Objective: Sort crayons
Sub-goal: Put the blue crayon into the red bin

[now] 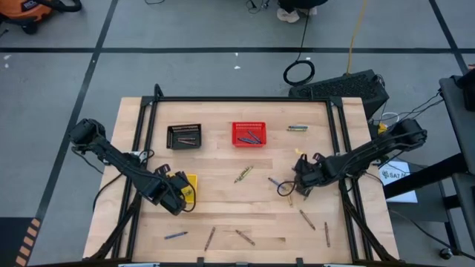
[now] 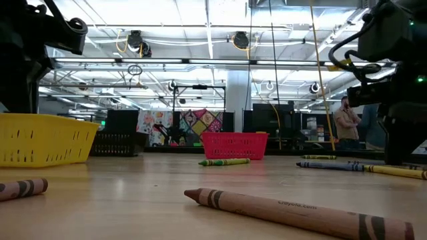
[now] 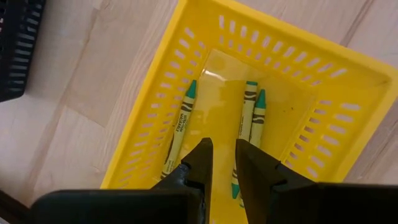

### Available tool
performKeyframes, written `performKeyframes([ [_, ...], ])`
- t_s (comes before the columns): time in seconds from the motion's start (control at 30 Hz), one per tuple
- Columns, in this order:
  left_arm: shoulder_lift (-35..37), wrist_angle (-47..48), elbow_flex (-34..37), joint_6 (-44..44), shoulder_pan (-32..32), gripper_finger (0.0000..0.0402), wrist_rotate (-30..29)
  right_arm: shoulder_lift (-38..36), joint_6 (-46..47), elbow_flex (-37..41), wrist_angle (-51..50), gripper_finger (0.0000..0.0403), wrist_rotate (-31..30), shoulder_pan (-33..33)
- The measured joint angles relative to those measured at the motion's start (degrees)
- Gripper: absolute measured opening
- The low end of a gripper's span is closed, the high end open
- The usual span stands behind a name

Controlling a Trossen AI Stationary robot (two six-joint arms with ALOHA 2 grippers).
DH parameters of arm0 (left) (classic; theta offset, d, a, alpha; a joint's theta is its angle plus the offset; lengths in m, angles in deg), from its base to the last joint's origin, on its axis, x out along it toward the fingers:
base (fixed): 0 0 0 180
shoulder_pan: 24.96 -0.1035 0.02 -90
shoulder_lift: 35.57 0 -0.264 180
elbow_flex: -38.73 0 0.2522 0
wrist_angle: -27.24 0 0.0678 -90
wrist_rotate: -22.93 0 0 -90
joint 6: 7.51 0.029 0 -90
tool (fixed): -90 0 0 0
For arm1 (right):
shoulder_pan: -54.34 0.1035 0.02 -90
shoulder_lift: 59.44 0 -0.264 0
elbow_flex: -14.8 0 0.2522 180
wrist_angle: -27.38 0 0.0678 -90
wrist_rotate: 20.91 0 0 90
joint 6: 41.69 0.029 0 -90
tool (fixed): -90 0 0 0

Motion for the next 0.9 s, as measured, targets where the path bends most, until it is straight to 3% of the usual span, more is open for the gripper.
performKeyframes([
  [0.23, 0.02, -0.02, 0.00, 0.00, 0.00, 0.0064, 0.00, 1.38, -0.01, 0.11, -0.34, 0.0004, 0.12, 0.00],
  [0.5, 0.00, -0.94, 0.00, 0.44, 0.00, 0.0064, 0.00, -4.95, -0.73, -2.38, -2.10, 0.0002, 1.13, -0.30],
  [0.9, 0.00, -3.74, 0.00, 0.89, 0.00, 0.0064, -0.80, -8.35, -22.12, -13.25, 4.32, 0.0001, -2.32, -10.51],
])
